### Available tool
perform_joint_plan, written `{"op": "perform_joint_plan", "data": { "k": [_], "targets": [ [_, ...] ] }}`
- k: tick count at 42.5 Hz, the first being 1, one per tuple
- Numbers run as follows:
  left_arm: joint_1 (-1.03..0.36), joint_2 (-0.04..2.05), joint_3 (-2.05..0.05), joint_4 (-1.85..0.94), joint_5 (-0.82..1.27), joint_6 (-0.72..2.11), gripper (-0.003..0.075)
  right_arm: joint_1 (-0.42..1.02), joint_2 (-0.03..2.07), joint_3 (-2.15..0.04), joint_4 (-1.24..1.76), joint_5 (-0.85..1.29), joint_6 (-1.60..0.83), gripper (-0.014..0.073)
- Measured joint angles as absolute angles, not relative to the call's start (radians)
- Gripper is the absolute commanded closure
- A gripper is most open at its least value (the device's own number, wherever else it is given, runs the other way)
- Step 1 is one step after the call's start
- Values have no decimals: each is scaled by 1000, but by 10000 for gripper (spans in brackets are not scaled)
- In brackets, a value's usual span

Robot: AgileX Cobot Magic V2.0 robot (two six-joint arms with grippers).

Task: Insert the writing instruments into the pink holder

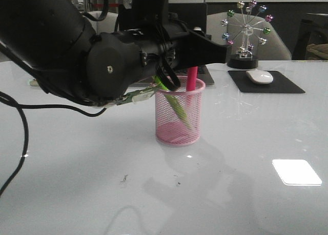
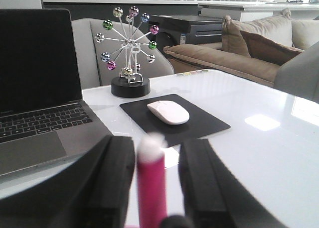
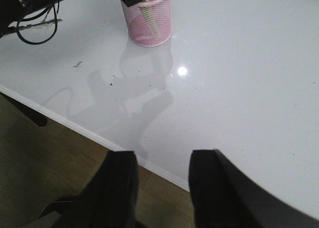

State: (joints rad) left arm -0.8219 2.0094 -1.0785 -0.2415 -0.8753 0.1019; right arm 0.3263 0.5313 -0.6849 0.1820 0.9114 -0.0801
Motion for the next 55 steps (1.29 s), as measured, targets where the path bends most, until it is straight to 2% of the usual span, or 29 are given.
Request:
{"op": "perform_joint_plan", "data": {
  "k": [4,9,17,26,33,41,55],
  "targets": [
    [-822,2003,-1081,-241,-847,102,294,326,531,-685,182,911,-80,219],
    [-822,1931,-1085,-241,-690,157,294,326,531,-685,182,911,-80,219],
    [-819,1735,-1125,-241,-291,319,294,326,531,-685,182,911,-80,219],
    [-765,1488,-1163,-180,231,349,294,326,531,-685,182,911,-80,219],
    [-726,1302,-1157,-150,480,353,294,326,531,-685,182,911,-80,219],
    [-723,1098,-1035,-148,600,353,294,326,531,-685,182,911,-80,219],
    [-722,755,-727,-147,640,298,294,326,531,-685,182,903,-80,219]
  ]
}}
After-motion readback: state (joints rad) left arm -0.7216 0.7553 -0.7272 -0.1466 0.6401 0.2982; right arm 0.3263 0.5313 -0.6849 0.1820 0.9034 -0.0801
